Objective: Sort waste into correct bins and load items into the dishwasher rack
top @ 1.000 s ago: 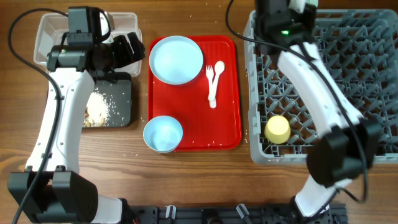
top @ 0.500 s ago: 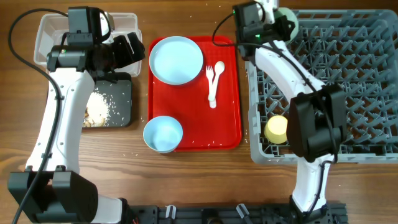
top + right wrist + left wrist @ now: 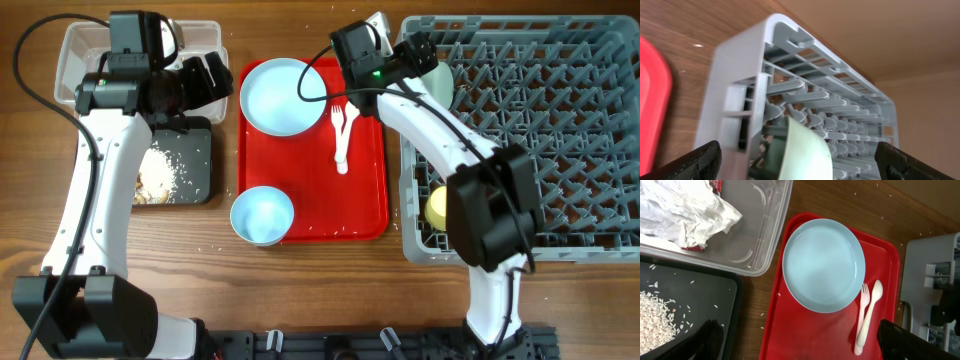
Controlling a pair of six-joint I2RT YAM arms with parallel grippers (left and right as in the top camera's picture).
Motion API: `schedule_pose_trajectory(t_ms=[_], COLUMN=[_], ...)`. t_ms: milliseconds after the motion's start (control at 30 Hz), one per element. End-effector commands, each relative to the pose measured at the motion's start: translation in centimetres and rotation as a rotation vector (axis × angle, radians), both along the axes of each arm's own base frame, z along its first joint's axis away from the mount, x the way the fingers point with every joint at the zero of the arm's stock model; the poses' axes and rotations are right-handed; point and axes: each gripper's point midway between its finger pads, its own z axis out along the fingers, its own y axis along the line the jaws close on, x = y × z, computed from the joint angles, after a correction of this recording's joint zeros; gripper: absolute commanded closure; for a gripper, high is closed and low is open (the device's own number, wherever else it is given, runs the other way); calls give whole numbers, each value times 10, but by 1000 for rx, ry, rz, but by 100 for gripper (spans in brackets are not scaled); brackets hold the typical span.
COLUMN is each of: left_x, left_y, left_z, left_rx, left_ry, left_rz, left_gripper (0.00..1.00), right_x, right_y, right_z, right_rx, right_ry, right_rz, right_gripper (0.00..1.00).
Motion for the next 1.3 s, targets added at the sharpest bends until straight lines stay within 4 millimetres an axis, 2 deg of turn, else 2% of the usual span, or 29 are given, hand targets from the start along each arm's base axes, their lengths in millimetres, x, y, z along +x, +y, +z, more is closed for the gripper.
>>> schedule_pose_trajectory(t_ms=[0,33,67,100,133,167,200,333,400,467,500,533,700,800,867,933,1000,1033,1067,1100,1133,1200,1233,1267], left_x=[2,2,2,2,2,2,2,2,2,2,2,2,2,2,2,2,2,2,2,2,2,2,2,2], left_y=[3,3,3,3,3,3,3,3,3,3,3,3,3,3,3,3,3,3,3,3,3,3,3,3], left_z=[10,10,10,10,10,10,10,10,10,10,10,10,10,10,10,10,10,10,10,10,10,10,10,10], left_rx=[7,7,7,7,7,7,7,7,7,7,7,7,7,7,7,7,7,7,7,7,7,7,7,7], left_ry=[-27,-27,-27,-27,-27,-27,-27,-27,-27,-27,-27,-27,-27,-27,-27,-27,-27,-27,-27,-27,-27,-27,-27,-27], left_rz=[3,3,3,3,3,3,3,3,3,3,3,3,3,3,3,3,3,3,3,3,3,3,3,3], left_gripper=[0,0,0,0,0,0,0,0,0,0,0,0,0,0,0,0,0,0,0,0,0,0,0,0], right_x=[-24,-39,-66,-87,-105,-118,-129,-199,-233,-255,-263,-266,-273,-270,-263,-241,-211,-197,-184,-177,-179,-202,-219,-230], right_y=[52,78,118,146,164,173,180,212,219,220,222,222,226,225,220,204,167,137,94,36,-3,-80,-110,-126], right_z=[39,40,43,47,49,44,34,-35,-65,-85,-94,-96,-116,-119,-117,-95,-54,-27,10,51,77,131,155,168], right_rx=[407,573,847,1045,1201,1285,1318,1266,1230,1208,1202,1204,1205,1216,1229,1269,1280,1262,1221,1130,1043,825,720,621], right_ry=[52,120,234,339,434,510,572,782,844,883,899,909,977,985,972,902,734,597,409,165,6,-305,-420,-449], right_rz=[200,271,337,356,328,265,210,15,-59,-115,-129,-129,-168,-183,-197,-180,-162,-182,-213,-264,-309,-407,-444,-426], right_gripper=[0,0,0,0,0,0,1,4,9,16,22,24,56,96,96,96,96,96,96,96,96,96,96,96])
